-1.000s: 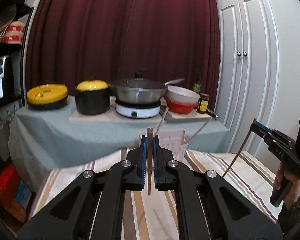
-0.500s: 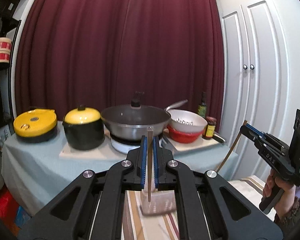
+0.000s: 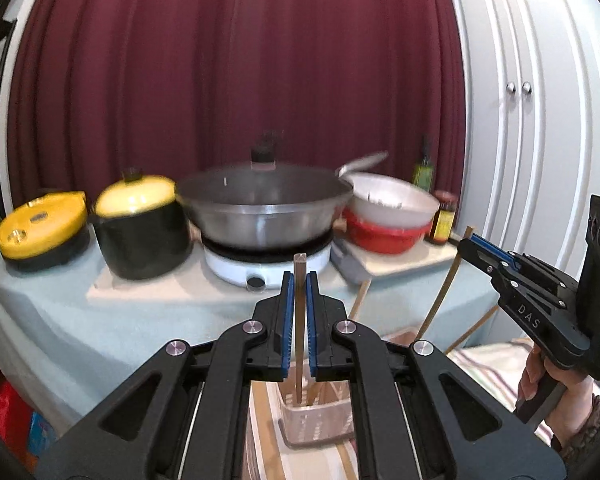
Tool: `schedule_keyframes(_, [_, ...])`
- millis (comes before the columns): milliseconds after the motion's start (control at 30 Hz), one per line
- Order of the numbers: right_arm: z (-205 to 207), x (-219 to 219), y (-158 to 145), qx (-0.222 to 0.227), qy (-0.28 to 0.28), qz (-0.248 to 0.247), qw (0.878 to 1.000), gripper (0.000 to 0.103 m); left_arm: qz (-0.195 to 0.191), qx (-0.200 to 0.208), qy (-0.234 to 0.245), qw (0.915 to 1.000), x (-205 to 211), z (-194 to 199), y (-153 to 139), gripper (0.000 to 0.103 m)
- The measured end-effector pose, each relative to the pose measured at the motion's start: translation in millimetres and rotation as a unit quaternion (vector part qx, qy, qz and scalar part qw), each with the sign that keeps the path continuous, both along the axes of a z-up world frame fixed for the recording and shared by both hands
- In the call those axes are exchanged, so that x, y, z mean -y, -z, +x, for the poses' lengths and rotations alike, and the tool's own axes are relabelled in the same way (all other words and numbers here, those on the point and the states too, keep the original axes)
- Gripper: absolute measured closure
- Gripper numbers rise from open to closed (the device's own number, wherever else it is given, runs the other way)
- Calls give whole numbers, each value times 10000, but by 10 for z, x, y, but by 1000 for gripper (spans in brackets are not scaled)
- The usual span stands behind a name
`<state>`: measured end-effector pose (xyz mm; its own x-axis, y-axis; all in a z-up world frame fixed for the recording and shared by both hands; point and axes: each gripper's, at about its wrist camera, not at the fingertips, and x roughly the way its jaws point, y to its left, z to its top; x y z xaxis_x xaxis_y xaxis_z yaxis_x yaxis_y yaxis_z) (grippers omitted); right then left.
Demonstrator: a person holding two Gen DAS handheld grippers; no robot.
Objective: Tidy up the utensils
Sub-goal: 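Insert the chopsticks into the white holder and open both grippers, then move both open grippers back toward the remaining chopsticks on the cloth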
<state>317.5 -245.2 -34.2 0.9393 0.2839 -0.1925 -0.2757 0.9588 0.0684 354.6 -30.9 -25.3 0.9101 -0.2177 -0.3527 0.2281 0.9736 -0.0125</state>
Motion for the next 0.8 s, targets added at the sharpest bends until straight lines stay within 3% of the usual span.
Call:
schedule_keyframes(133, [55, -15, 199, -256, 32, -45, 9997, 96, 19, -435, -61, 9990, -13, 120, 232, 97])
schedule_keyframes(300, [-70, 24, 196, -204, 149, -20, 9997, 60, -10, -565, -138, 9983, -67, 76, 349, 92])
schedule_keyframes(367, [-136, 19, 182, -191, 191, -103, 9996, 56, -57, -545, -170, 9984, -87, 24, 343, 69])
schedule_keyframes(433, [-263, 16, 159, -157, 229, -197, 9994, 49, -91, -470, -236, 9986, -120, -86, 326, 59])
schedule_keyframes(500, [-435, 15, 134, -111, 237, -260, 9993, 45, -108, -419, -237, 9988, -153, -223, 314, 55])
schedule_keyframes(567, [-591, 25, 120, -106, 237, -282, 9993, 41, -97, -353, -281, 9989, -173, -347, 312, 44])
schedule_keyframes(800, [-1192, 76, 154, -157, 248, -298, 9991, 38, -128, -163, -396, 9990, -288, -938, 363, 35])
